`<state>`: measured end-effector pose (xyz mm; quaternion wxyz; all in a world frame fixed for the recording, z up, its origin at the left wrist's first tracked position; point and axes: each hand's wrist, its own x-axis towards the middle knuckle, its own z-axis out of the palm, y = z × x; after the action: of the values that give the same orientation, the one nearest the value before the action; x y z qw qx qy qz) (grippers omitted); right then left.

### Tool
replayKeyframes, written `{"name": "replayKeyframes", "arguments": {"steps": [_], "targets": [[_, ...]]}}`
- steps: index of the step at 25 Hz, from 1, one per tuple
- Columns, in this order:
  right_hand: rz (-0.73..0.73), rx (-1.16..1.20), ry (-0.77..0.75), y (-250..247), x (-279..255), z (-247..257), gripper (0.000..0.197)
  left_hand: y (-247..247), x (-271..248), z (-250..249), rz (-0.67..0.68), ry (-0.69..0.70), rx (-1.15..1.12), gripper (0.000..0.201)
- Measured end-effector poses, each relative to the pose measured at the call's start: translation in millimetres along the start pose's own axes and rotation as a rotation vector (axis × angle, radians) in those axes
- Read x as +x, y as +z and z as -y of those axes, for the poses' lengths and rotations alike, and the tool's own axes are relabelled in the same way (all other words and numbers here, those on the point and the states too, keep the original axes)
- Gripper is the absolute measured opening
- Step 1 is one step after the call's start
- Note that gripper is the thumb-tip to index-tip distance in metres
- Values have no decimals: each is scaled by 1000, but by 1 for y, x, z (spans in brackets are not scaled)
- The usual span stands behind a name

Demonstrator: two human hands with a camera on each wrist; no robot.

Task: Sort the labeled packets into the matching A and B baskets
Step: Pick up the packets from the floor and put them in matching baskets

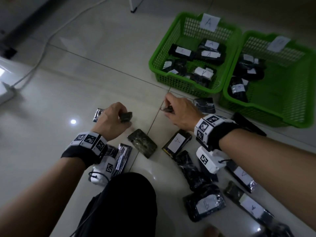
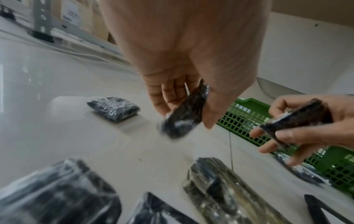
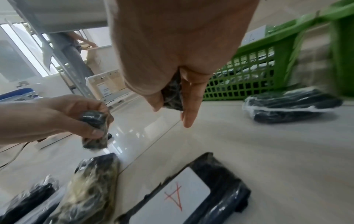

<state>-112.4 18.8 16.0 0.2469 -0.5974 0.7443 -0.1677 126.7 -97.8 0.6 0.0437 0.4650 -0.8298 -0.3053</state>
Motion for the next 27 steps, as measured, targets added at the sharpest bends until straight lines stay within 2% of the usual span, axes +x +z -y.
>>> {"name": "replayKeyframes", "arguments": {"steps": [3, 8, 11, 14, 17, 19, 24, 27], "targets": [[-109, 63, 40, -19, -8, -5, 29, -1, 3, -23, 19, 91, -124, 32], [-267, 187, 145, -43, -23, -13, 54, 1, 15, -72, 52, 156, -91, 37], [-342, 223, 157, -57, -23, -22, 58, 7, 28, -101, 89, 233, -145, 36], [-493, 288, 171, -61, -20, -34, 55, 11, 40, -118, -101, 353, -234, 43], [-665, 377, 213, -63, -15, -46, 56, 9, 57, -129, -247, 321, -302, 62], [-740, 412, 238, -64, -9, -57, 57, 7, 70, -137, -280, 306, -307, 58], [-787, 378, 287, -66, 6, -77, 49, 10, 96, -143, -336, 370, -255, 49], [-719, 116, 340, -65, 9, -82, 36, 14, 110, -147, -331, 300, -108, 48]]}}
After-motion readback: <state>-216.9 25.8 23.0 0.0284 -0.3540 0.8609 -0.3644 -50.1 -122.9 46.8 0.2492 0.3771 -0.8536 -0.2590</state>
